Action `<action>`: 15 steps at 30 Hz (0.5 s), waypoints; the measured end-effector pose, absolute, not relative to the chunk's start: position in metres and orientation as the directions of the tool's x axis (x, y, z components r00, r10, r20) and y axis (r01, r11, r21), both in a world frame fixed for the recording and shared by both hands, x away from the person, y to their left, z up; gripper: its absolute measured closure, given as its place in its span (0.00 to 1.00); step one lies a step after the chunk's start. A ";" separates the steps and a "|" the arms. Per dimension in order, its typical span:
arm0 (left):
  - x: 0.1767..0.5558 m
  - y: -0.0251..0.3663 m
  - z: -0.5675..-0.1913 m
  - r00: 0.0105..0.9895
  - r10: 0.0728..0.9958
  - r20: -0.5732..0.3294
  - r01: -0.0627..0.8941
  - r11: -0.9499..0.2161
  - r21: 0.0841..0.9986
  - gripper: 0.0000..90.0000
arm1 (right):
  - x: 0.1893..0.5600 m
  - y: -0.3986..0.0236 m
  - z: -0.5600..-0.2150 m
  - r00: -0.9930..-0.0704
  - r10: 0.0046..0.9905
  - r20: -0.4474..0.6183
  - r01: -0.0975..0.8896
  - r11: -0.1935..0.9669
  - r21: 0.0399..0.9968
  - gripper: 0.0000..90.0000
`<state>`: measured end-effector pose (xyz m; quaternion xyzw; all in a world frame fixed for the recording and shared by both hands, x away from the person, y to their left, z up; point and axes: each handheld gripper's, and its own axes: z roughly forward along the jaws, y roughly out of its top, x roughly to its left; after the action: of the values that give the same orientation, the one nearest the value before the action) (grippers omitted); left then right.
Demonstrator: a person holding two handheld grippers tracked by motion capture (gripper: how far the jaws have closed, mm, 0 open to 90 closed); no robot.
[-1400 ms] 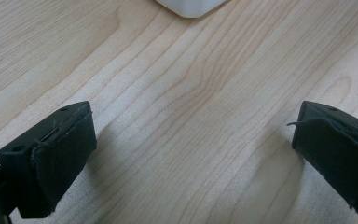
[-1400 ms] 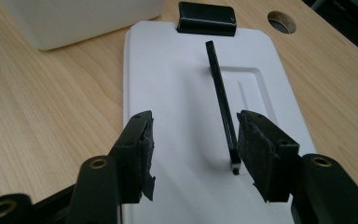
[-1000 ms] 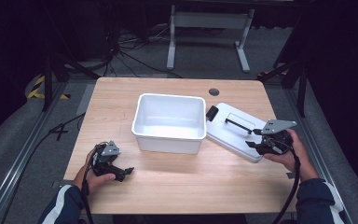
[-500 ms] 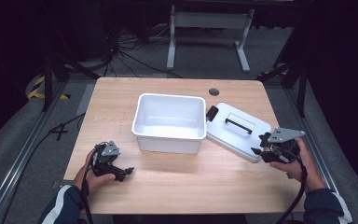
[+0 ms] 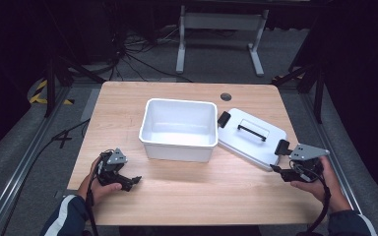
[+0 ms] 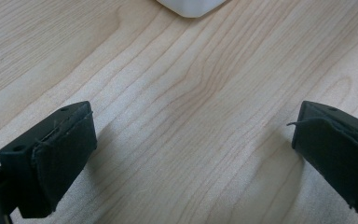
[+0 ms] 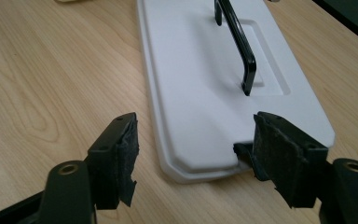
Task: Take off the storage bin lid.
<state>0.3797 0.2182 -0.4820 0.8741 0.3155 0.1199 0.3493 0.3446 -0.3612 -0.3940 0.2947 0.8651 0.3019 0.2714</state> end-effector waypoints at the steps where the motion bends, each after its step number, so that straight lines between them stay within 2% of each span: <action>1: 0.380 0.218 -0.482 0.772 0.635 -0.012 0.468 -0.556 0.687 0.00 | 0.344 -0.361 -0.395 -0.676 0.675 -0.297 0.347 0.646 0.680 0.33; 8: 0.380 0.218 -0.482 0.772 0.636 -0.011 0.468 -0.557 0.687 0.00 | 0.340 -0.360 -0.406 -0.670 0.681 -0.297 0.355 0.645 0.677 0.27; 12: 0.380 0.218 -0.482 0.772 0.635 -0.012 0.468 -0.556 0.686 0.00 | 0.335 -0.362 -0.420 -0.666 0.698 -0.264 0.378 0.620 0.687 0.23; 15: 0.380 0.218 -0.482 0.772 0.635 -0.012 0.468 -0.556 0.687 0.00 | 0.330 -0.365 -0.431 -0.647 0.708 -0.282 0.397 0.629 0.668 0.21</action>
<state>0.3797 0.2182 -0.4821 0.8739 0.3156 0.1196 0.3499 0.3301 -0.3645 -0.4313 0.3210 0.8609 0.2872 0.2708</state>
